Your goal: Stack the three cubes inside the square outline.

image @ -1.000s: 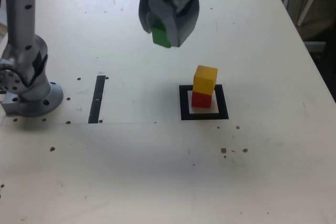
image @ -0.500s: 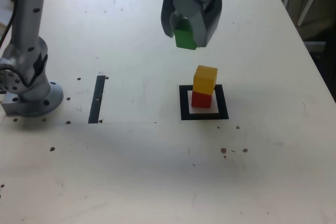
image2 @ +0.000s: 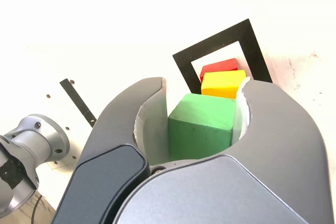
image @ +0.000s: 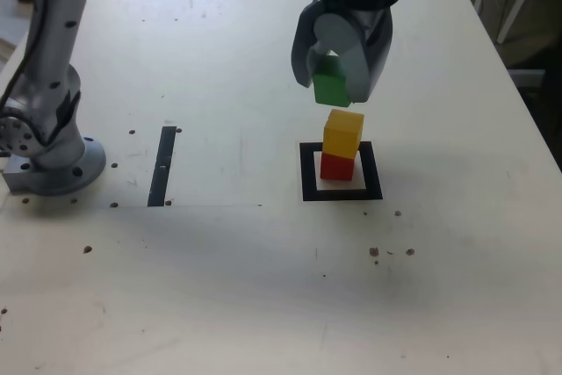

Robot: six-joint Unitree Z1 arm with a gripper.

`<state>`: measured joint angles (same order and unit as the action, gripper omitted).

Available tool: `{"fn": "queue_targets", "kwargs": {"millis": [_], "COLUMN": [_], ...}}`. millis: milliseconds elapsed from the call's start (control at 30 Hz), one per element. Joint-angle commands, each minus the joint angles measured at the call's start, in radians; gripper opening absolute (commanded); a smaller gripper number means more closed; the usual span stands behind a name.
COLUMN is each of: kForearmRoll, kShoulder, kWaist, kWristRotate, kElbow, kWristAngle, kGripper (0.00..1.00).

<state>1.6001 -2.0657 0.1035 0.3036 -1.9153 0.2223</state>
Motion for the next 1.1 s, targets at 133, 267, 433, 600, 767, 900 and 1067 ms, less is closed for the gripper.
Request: {"fn": "queue_targets", "kwargs": {"millis": [133,267,433,600,767,900,1067], "kForearmRoll": [0.004,0.001,-0.003,-0.007,-0.013,-0.019,-0.020], "kShoulder": [-0.019,-0.029,-0.038,-0.044,-0.053,-0.056,-0.055], "kWaist": [0.004,0.005,0.005,0.005,0.005,0.005,0.005], "kWristRotate": [-0.001,-0.001,-0.001,-0.001,0.001,0.006,0.009], "kElbow": [-0.005,-0.005,-0.005,-0.002,0.002,0.009,0.012], "kWristAngle": [-0.013,-0.018,-0.022,-0.023,-0.034,-0.043,-0.044], "kGripper": [0.24,0.24,0.24,0.24,0.35,0.82,1.00]}}
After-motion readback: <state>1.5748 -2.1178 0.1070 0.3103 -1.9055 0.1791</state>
